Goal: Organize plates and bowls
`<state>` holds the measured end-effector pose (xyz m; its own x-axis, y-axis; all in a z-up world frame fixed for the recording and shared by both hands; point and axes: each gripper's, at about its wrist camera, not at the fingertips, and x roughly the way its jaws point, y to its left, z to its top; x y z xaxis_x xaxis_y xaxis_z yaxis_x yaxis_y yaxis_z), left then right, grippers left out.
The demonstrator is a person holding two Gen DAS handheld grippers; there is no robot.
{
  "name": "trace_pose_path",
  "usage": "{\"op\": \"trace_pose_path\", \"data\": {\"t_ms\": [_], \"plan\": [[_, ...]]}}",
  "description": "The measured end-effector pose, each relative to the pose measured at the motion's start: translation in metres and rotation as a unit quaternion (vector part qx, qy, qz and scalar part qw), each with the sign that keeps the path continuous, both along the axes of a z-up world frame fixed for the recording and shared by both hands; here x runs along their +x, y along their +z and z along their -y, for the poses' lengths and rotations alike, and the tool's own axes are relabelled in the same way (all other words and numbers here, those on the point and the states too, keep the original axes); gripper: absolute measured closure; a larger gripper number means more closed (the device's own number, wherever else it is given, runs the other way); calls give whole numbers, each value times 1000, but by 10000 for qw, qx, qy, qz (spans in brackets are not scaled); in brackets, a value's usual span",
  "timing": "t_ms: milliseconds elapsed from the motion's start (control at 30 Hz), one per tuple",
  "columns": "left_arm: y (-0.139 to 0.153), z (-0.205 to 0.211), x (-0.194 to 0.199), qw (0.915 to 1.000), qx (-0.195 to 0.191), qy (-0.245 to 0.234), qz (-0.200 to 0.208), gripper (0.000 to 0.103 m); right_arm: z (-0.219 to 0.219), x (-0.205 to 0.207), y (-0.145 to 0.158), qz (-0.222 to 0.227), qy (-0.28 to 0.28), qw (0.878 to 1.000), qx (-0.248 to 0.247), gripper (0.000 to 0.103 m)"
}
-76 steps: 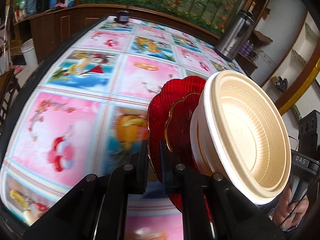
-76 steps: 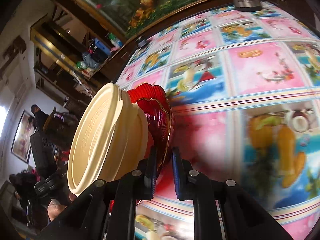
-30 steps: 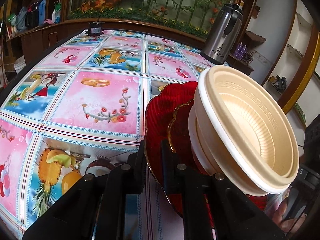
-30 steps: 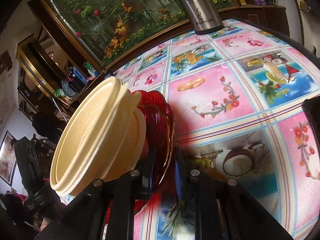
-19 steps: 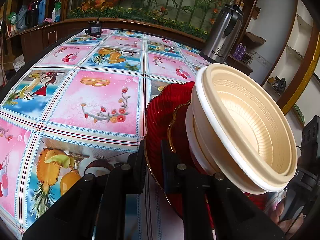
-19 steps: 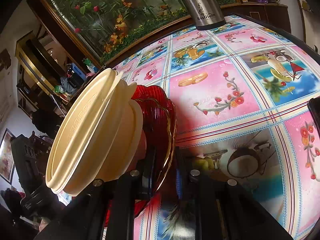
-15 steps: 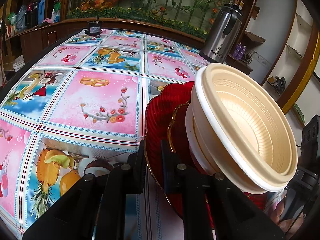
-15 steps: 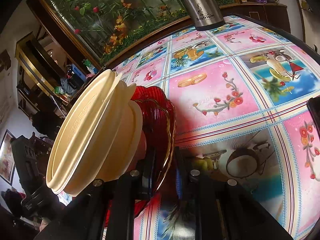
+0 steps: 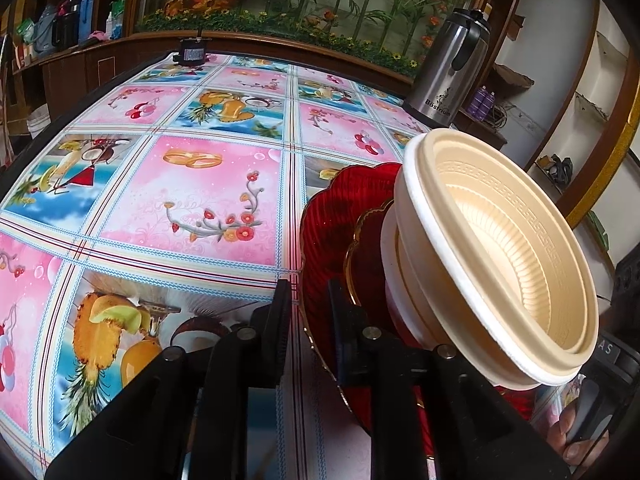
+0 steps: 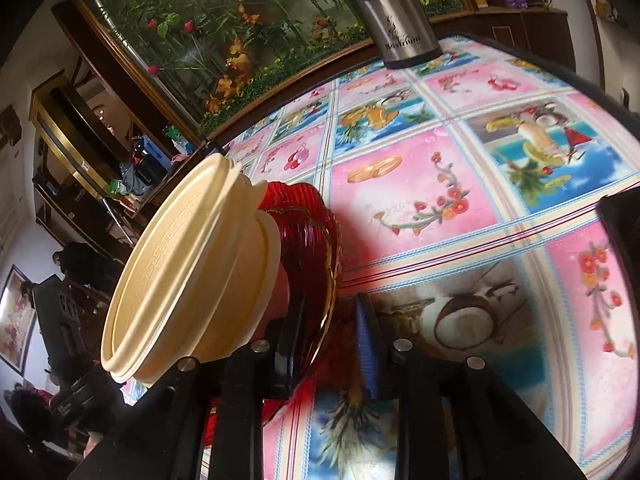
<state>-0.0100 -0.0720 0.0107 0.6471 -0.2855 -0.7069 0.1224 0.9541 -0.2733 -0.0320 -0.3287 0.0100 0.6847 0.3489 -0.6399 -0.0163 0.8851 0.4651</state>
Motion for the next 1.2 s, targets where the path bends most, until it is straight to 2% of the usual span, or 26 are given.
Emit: {"op": "trace_pose_path", "data": {"t_ms": [167,500,667,833,1200], "plan": [[0,-1,0,10000,-30,-18,-27,84,6,-9,5,123,-158,9998,-60,73],[-1,-5,-1,9998,-154,-32,-87,78,12,-15,11,448,-235,9987,113,73],[-2,-9,-3,9996,-191,-22,-195,65,12,-16,13,485,-255,9984,103,73],[-2,-13,-4,9995,-199,-15,-227,57,13,-18,15,540,-306,9980,93,73],[0,-18,-15,9991,-121,-29,-413,52,14,-20,18,650,-370,9972,7,68]]}}
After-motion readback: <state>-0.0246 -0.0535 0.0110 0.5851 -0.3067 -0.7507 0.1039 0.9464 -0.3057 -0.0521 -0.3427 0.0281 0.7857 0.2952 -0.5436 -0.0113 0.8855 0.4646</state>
